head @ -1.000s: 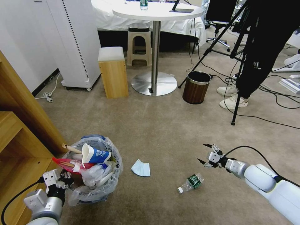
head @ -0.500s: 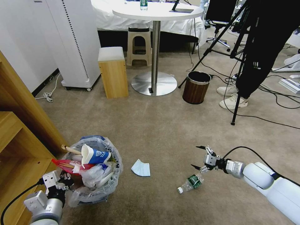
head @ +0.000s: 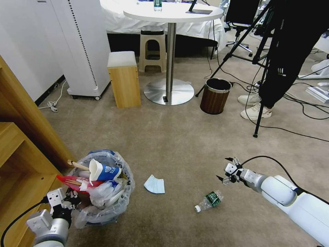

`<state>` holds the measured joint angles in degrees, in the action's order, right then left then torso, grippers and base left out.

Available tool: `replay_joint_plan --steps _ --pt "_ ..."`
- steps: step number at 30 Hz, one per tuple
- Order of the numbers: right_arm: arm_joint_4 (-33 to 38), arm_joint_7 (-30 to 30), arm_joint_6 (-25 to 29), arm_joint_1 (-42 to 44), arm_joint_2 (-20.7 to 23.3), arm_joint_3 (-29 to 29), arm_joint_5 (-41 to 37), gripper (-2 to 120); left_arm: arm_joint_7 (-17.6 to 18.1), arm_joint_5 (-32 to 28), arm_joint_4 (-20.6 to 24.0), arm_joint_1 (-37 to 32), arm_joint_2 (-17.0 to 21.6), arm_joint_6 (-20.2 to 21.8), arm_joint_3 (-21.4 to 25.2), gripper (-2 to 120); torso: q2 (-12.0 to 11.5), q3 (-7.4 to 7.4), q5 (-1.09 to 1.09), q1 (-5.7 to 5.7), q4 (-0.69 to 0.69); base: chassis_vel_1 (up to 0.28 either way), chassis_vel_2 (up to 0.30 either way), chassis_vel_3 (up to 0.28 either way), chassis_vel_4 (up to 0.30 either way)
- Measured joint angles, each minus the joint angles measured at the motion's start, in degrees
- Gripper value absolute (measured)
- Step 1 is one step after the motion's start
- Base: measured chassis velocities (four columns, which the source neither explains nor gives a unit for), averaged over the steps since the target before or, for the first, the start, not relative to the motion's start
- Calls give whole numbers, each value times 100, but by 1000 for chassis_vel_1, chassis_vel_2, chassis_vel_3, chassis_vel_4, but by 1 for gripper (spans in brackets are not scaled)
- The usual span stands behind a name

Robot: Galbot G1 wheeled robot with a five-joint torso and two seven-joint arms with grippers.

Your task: Pick up the trash bin and place the garbage on the floor into it.

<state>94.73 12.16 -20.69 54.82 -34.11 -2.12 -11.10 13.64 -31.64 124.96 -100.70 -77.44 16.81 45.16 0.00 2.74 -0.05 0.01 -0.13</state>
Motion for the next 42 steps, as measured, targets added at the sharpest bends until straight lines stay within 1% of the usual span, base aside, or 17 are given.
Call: replay_joint_plan --steps 6,7,9,10,11,13,14,15,18,21,22,25,26,28,31,33,42 --pt "231 -143 -1054 83 -182 218 -445 100 -5 -15 -12 17 9 -14 -2 0 0 0 1 0 0 0 0 0 0" --pt "231 -143 -1054 83 -182 218 -445 100 -5 -15 -12 17 9 -14 -2 0 0 0 1 0 0 0 0 0 0" --pt "274 198 -1246 99 -216 312 -334 100 -5 -44 -12 26 41 -14 13 0 0 0 1 0 0 0 0 0 0" --pt "274 198 -1246 99 -216 312 -334 100 -5 -44 -12 26 41 -14 13 0 0 0 1 0 0 0 0 0 0" --pt "300 470 -1273 91 -206 350 -203 100 -4 -47 -12 28 53 -15 16 0 0 0 1 0 0 0 0 0 0" --pt "350 1267 -1144 54 -167 476 96 100 -4 -47 -23 36 43 -16 11 0 0 0 0 0 0 0 0 0 0" --pt "350 1267 -1144 54 -167 476 96 100 -4 -47 -23 36 43 -16 11 0 0 0 0 0 0 0 0 0 0" --pt "376 1604 -1045 -20 -138 493 186 100 -4 -43 -42 46 21 -22 4 0 0 0 -1 0 0 0 0 0 0" --pt "343 1885 -788 -168 -100 441 299 100 -6 -23 -70 48 -5 -34 -3 0 0 0 0 0 0 0 0 0 0" --pt "171 2439 -188 -449 2 272 721 100 -11 -10 -74 49 -30 -42 -4 0 0 0 0 0 1 0 0 0 0" --pt "171 2439 -188 -449 2 272 721 100 -11 -10 -74 49 -30 -42 -4 0 0 0 0 0 1 0 0 0 0" --pt "-24 2545 339 -647 31 64 864 100 -13 -2 -72 65 -66 -42 -3 0 0 0 1 0 0 0 0 0 0" --pt "-24 2545 339 -647 31 64 864 100 -13 -2 -72 65 -66 -42 -3 0 0 0 1 0 0 0 0 0 0" --pt "-191 2622 744 -807 17 -66 985 100 -14 19 -72 64 -101 -44 -3 0 0 0 2 0 0 0 0 0 0" --pt "-237 2645 852 -934 18 -186 999 100 -16 30 -73 73 -122 -46 -2 0 0 0 0 0 1 0 0 0 0" --pt "-387 2672 1085 -1074 -10 -328 1104 100 -15 34 -79 96 -133 -46 3 0 0 0 0 0 0 0 0 0 0" --pt "-696 2561 1346 -1360 -191 -801 1177 100 -14 73 -132 109 -211 -46 1 0 0 0 0 0 1 0 0 0 0"
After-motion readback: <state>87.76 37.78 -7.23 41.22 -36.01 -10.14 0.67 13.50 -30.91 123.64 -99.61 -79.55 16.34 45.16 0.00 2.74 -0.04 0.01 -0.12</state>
